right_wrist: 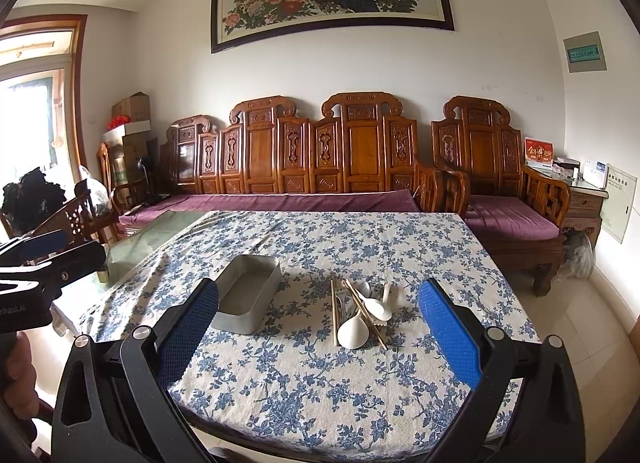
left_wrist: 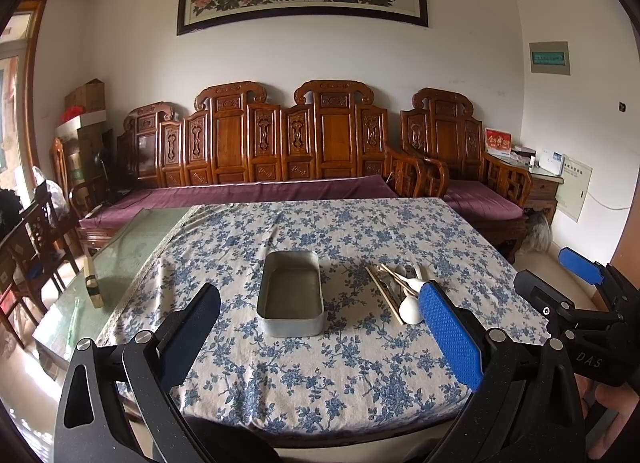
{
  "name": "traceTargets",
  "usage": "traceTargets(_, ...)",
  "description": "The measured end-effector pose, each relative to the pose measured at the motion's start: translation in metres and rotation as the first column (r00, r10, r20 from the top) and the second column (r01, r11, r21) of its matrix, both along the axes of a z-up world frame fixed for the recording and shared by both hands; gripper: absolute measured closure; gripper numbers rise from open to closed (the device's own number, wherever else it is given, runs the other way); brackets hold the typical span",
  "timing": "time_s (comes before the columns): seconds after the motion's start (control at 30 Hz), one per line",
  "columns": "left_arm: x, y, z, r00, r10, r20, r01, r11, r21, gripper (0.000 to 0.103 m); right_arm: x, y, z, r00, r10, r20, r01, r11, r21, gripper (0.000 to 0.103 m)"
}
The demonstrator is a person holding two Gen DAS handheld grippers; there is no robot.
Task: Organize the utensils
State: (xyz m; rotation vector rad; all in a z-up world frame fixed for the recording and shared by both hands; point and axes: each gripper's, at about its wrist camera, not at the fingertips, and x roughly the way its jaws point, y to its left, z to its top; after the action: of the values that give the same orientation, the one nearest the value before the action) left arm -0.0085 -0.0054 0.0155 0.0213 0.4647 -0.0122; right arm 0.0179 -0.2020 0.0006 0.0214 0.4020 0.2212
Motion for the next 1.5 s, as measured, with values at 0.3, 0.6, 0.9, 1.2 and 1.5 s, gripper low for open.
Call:
traceTargets(0.3,0.000,0.000,0.000,1.000,0.001,0.000,-0.001,1.000,-0.001,0.006,-0.003,0.001,0.004,1.000,0.000,0.001,0.000,1.000,0.001,0.003)
traceTargets(0.6,0.002,-0.004,-0.003,1.000,-0.003,-0.013,0.003,1.000,0.002,0.006,-0.003,0.003,0.009,1.000,0.004,-0.006,-0.004,1.000,0.001,0.003)
traceTargets(0.9,0.034,-0.002,-0.037,0.992,-0.013,-0.128,0.015,1.000,0.016,0.006,0.018,-0.006,-0.015,0.998,0.007,-0.060,-0.007,1.000,-0.008,0.003)
traceTargets(1.2,0.073,-0.007,-0.078,0.959,-0.057,-0.277,0.065,0.998,0.019,0.007,0.052,-0.013,-0.048,0.991,0.002,-0.130,-0.006,1.000,-0.028,0.003)
traceTargets(1.5,0.098,-0.022,-0.105,0.934,-0.148,-0.324,0.153,0.988,-0.010,0.007,0.085,-0.024,-0.080,0.984,0.006,-0.180,-0.012,0.999,-0.031,0.005)
